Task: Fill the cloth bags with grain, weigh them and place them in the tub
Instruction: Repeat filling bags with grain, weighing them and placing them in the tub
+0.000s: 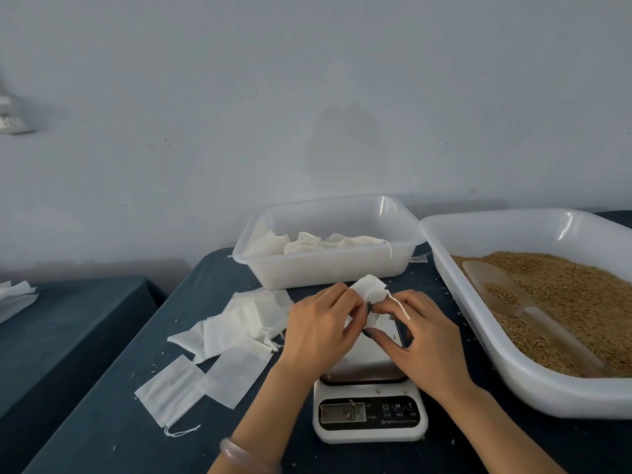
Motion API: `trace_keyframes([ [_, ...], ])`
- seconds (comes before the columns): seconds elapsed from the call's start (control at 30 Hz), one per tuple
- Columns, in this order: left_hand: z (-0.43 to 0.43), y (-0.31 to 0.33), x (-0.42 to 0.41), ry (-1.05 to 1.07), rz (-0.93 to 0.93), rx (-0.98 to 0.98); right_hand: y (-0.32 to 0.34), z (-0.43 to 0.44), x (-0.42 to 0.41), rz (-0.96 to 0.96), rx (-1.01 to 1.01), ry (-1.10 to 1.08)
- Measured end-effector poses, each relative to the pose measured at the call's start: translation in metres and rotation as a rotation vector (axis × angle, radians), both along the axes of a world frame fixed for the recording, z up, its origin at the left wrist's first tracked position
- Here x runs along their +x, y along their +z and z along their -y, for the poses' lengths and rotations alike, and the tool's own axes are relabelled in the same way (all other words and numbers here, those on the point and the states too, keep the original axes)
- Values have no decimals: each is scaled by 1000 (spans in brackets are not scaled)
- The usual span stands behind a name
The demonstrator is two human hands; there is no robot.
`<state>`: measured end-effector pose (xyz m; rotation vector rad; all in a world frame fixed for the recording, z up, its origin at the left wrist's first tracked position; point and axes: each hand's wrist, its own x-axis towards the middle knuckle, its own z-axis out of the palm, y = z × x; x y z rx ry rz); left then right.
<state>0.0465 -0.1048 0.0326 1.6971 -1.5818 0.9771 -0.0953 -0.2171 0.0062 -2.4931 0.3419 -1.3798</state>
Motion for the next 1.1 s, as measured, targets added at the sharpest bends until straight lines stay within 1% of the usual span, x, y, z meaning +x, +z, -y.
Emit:
trace_keyframes([
  [0.2,1,-1,1,38,-19,-23,-3,0,0,18,-72,13],
  [0.3,0,0,0,17,-11,-3,-1,-1,0,25,-69,12],
  [0.37,0,1,-1,-16,-32,3,0,-2,0,29,-23,16],
  [0.47,0,2,0,-77,-137,29,2,-1,-1,71,140,55],
  [0.53,0,1,2,-86,-173,74,1,0,-1,108,221,84],
  [0.6,1,-1,4,-52,-151,143,1,2,0,139,275,118],
  [0.67,2,-2,5,-20,-101,156,1,1,1,154,317,145],
  [0.83,-3,3,8,3,-112,70,0,2,3,179,353,162],
  [1.0,-4,6,7,-1,-122,58,4,2,2,171,359,170],
  [1.1,-5,6,6,-33,-85,65,6,0,2,180,346,182],
])
